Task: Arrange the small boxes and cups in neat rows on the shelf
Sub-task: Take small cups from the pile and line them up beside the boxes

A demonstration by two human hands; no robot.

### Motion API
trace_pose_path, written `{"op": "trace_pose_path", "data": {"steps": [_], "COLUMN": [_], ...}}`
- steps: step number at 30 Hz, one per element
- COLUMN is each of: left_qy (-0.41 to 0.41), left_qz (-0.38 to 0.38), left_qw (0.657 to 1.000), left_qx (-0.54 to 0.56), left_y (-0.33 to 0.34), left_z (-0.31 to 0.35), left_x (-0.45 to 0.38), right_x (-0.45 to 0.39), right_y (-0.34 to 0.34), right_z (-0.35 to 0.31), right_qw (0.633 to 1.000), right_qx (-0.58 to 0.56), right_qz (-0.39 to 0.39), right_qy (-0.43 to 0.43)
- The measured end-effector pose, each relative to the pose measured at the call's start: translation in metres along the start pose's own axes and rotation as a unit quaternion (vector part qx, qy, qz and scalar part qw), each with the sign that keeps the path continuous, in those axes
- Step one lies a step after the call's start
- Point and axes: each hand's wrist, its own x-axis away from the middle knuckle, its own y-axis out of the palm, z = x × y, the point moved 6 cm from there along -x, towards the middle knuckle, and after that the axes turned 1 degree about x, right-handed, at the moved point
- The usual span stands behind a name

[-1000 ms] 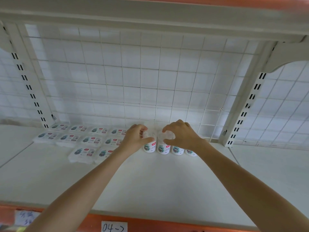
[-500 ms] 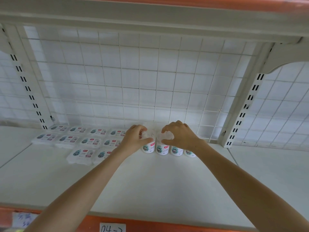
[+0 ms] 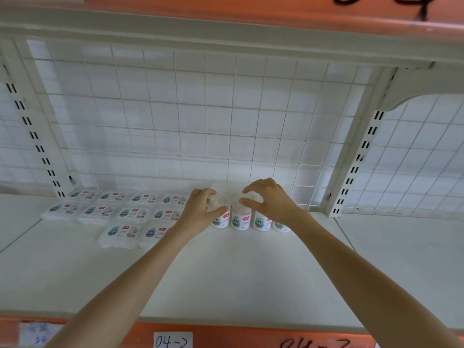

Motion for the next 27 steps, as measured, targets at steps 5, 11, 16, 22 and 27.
{"op": "trace_pose_path", "data": {"steps": [5, 11, 16, 22, 27], "left_qy": [0.062, 0.115, 0.112, 0.043, -0.087], "left_qz": [0.034, 0.077, 0.049, 0.088, 0.119], "left_qw": [0.996, 0.970, 0.963, 0.943, 0.942], "left_qx": [-0.050, -0.199, -0.242, -0.317, -0.301], "left_y": [-0.011, -0.024, -0.044, -0.061, -0.075], "left_z": [0.008, 0.030, 0.044, 0.047, 0.028], "left_x": [0.025, 0.081, 0.143, 0.257, 0.372], "right_x": [0.024, 0.067, 0.124, 0.207, 0.266], "right_y": [-0.008, 0.002, 0.008, 0.031, 0.063], "right_z": [-0.006, -0.045, -0.081, -0.133, -0.172], "right_qw": [0.998, 0.992, 0.990, 0.981, 0.965], "right_qx": [-0.005, -0.026, -0.063, -0.113, -0.179], "right_qz": [0.062, 0.121, 0.112, 0.049, -0.036], "right_qy": [0.003, -0.019, -0.054, -0.147, -0.188]}}
